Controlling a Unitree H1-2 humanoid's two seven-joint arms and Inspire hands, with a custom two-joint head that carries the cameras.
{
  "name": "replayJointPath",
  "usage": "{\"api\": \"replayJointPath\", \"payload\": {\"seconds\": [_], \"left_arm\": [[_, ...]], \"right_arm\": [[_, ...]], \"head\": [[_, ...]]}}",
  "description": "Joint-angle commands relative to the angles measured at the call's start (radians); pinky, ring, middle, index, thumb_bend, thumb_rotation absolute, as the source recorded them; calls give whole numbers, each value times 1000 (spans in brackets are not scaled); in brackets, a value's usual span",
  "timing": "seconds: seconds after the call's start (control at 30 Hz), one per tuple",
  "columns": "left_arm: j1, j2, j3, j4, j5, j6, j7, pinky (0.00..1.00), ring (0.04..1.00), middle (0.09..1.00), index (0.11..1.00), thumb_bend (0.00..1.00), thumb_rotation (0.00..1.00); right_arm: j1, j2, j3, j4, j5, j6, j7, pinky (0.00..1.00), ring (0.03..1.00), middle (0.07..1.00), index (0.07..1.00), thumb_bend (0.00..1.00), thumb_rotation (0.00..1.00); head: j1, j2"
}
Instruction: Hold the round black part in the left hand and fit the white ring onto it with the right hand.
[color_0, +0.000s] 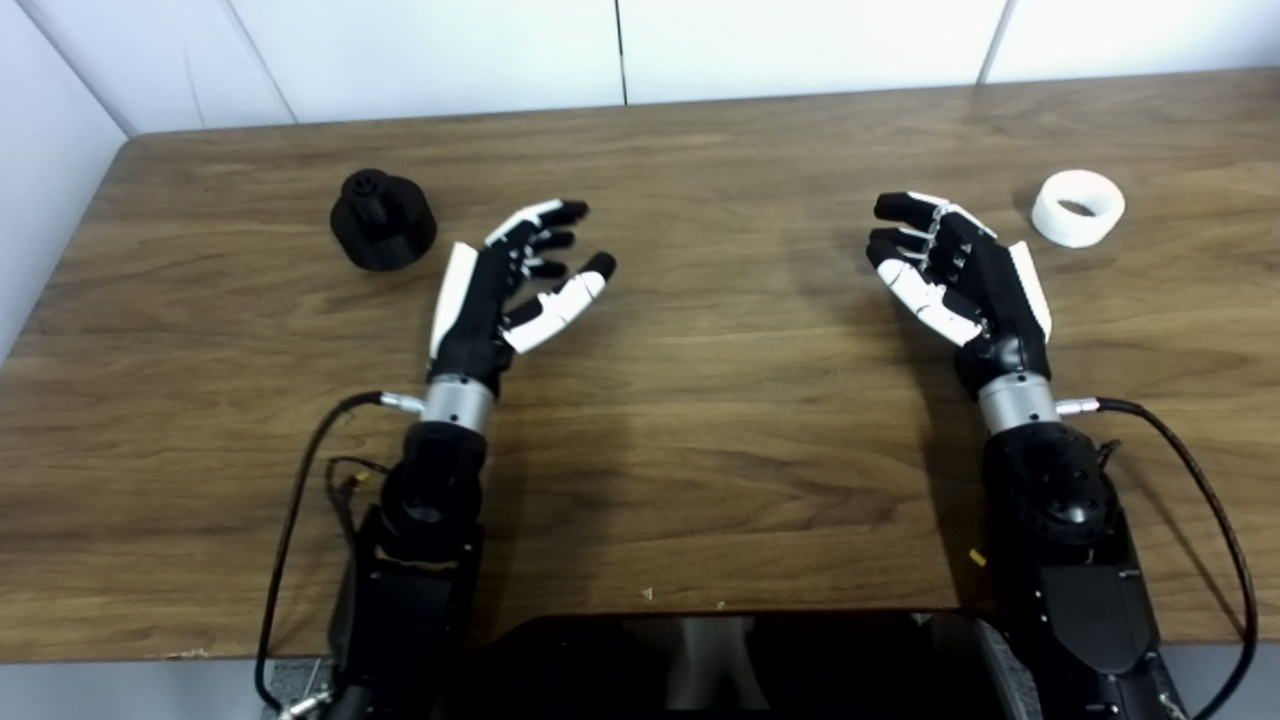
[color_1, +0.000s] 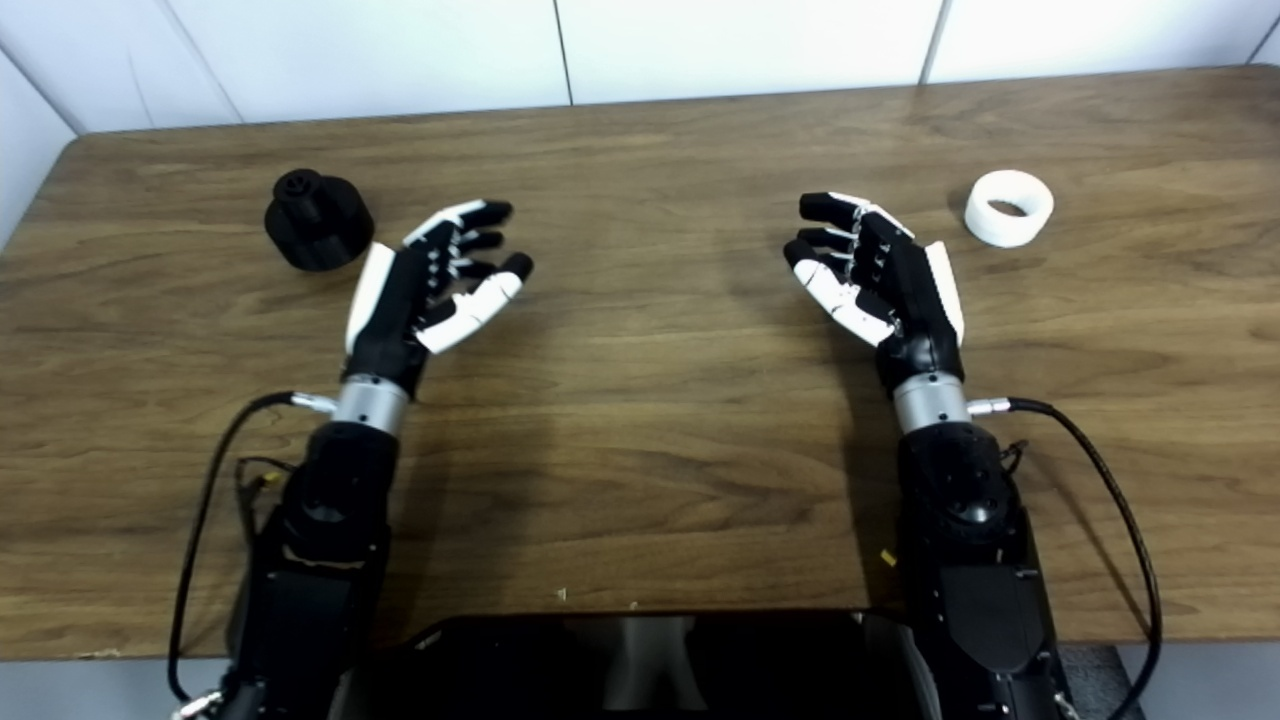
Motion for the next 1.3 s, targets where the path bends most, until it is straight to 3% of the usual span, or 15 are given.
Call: {"api": "replayJointPath", "payload": {"seconds": [0.0,0.43,0.7,0.87,1.07,1.27], "left_arm": [[-43,39,-8,-49,84,-20,12,688,800,821,756,688,411],[-63,165,26,-121,326,36,0,672,812,848,777,737,455],[-88,246,70,-73,391,23,21,725,855,880,817,757,495],[-100,270,98,-34,408,29,36,732,892,908,855,767,512],[-112,284,118,6,457,46,61,922,917,907,865,813,559],[-127,297,140,43,473,57,80,919,941,919,874,848,546]], "right_arm": [[-43,-2,-1,-20,6,-42,4,642,713,756,702,538,329],[-39,-11,-2,-21,-7,-44,3,651,713,758,709,545,333],[-41,-14,-2,-18,-3,-40,8,645,711,753,711,532,321],[-42,-15,-2,-20,-2,-35,8,654,715,758,712,525,309],[-43,-20,0,-17,-15,-37,4,652,707,753,709,531,317],[-40,-14,-7,-19,9,-32,9,648,720,758,711,539,305]], "head": [[3,2],[13,2],[17,2],[19,3],[17,2],[21,2]]}}
